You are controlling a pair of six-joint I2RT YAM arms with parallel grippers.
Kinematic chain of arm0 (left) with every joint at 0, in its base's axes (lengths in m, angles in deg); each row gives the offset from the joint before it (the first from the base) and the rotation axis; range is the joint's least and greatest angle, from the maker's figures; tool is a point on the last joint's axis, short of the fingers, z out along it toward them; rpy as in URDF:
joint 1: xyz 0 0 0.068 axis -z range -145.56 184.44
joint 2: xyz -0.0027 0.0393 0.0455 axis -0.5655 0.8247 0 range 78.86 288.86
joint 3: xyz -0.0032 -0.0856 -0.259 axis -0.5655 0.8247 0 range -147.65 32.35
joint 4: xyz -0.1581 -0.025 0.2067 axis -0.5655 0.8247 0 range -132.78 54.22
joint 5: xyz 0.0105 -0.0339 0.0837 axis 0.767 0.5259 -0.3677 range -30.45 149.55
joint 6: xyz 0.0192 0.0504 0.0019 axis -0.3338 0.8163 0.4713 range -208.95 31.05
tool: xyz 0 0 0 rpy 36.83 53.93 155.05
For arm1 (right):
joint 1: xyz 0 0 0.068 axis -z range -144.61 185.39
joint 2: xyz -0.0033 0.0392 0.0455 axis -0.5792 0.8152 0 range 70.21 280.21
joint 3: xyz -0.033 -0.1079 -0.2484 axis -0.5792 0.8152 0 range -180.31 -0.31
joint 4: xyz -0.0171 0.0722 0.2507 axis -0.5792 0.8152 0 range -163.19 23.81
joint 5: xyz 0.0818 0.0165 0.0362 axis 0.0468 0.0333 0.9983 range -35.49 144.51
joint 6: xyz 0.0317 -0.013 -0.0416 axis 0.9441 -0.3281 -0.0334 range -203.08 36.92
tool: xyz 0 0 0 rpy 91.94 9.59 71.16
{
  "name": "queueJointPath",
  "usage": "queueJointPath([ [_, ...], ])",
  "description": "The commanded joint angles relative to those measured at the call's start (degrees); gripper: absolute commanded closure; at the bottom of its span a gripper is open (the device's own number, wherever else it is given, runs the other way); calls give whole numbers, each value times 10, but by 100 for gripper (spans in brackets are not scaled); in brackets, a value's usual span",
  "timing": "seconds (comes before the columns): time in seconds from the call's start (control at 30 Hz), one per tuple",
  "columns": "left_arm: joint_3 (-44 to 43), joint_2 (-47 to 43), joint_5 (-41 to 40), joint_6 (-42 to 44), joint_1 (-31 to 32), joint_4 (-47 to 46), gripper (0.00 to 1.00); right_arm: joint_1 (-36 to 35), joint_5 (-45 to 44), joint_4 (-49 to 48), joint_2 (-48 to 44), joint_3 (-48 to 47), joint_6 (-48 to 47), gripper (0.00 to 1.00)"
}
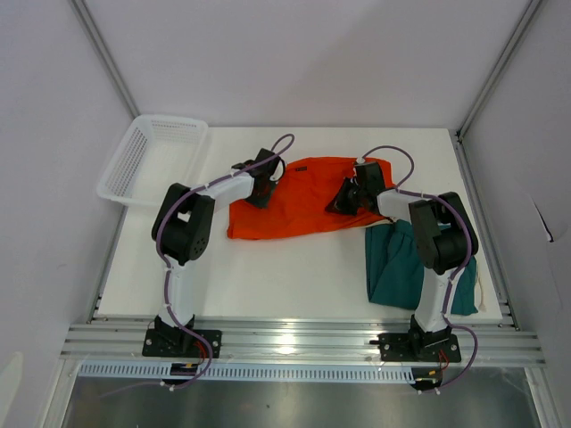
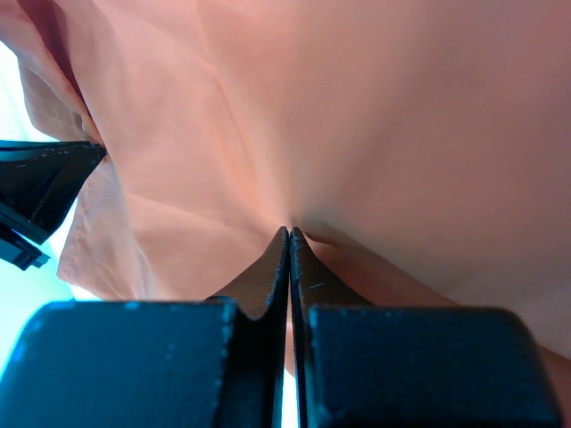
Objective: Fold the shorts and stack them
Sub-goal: Fold the shorts
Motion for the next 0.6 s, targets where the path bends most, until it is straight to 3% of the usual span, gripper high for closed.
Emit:
queueJointPath([
  [0.0,-27,-9,9,-12,-6,9,97,2,-4,-1,3,-9,1,100],
  [0.33,-61,-23,-48,-20,-6,1,100,3,-3,-2,-2,-4,-1,100],
  [0.57,-179,10,-74,-9,-16,37,100,2,-1,-2,-2,-6,-1,100],
])
